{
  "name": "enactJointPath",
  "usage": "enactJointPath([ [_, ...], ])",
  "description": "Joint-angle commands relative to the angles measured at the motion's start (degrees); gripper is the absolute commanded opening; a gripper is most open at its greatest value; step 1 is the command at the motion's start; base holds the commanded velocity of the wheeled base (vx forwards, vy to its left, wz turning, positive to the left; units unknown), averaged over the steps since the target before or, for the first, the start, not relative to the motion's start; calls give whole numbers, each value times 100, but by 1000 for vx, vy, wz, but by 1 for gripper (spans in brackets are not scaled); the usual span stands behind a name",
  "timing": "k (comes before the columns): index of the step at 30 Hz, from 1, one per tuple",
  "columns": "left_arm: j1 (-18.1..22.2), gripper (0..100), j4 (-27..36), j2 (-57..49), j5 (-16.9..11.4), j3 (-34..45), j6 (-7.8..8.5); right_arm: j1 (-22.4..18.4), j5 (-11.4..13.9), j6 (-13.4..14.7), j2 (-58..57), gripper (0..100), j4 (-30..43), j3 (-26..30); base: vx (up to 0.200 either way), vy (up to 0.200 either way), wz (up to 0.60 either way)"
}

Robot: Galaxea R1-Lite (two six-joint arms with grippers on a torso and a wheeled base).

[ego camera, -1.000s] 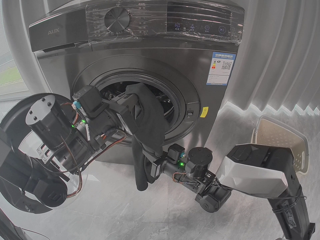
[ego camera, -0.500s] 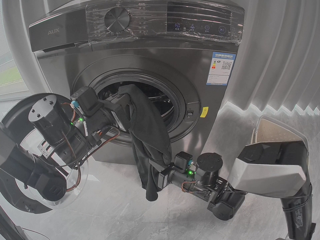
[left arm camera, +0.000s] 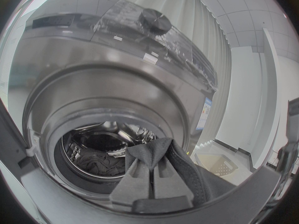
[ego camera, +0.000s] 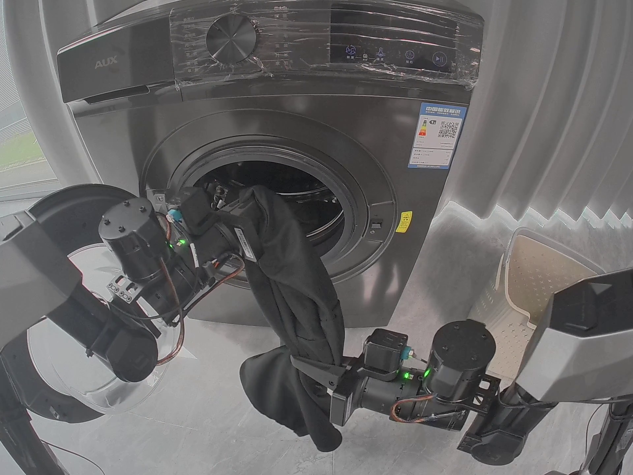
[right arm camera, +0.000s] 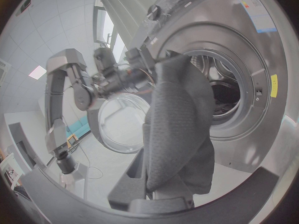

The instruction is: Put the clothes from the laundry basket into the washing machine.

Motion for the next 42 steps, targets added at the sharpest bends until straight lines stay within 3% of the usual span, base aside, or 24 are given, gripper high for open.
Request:
enactJointPath([
  [1, -21, 0, -39, 381, -1, 11, 10, 163, 16, -9, -401, 0, -3, 85, 0, 0, 0],
  [14, -47, 0, -48, 416, -81, 310, 18, 110, 7, -18, -612, 0, -3, 32, 0, 0, 0],
  [15, -56, 100, -56, 416, -81, 363, 18, 110, 7, -18, -612, 0, -3, 32, 0, 0, 0],
  [25, 190, 100, -575, 337, -125, 1092, 10, -382, 16, -9, -814, 0, -3, 147, 0, 0, 0],
  [31, 58, 100, -637, 179, -845, 1954, 97, -549, 51, -9, -770, 0, -3, 103, 0, 0, 0],
  [34, 41, 100, -637, 39, -1074, 2059, 97, -584, 95, -9, -753, 0, -3, 111, 0, 0, 0],
  [42, 94, 100, -637, -146, -1170, 2068, 97, -558, 157, -9, -753, 0, -3, 120, 0, 0, 0],
])
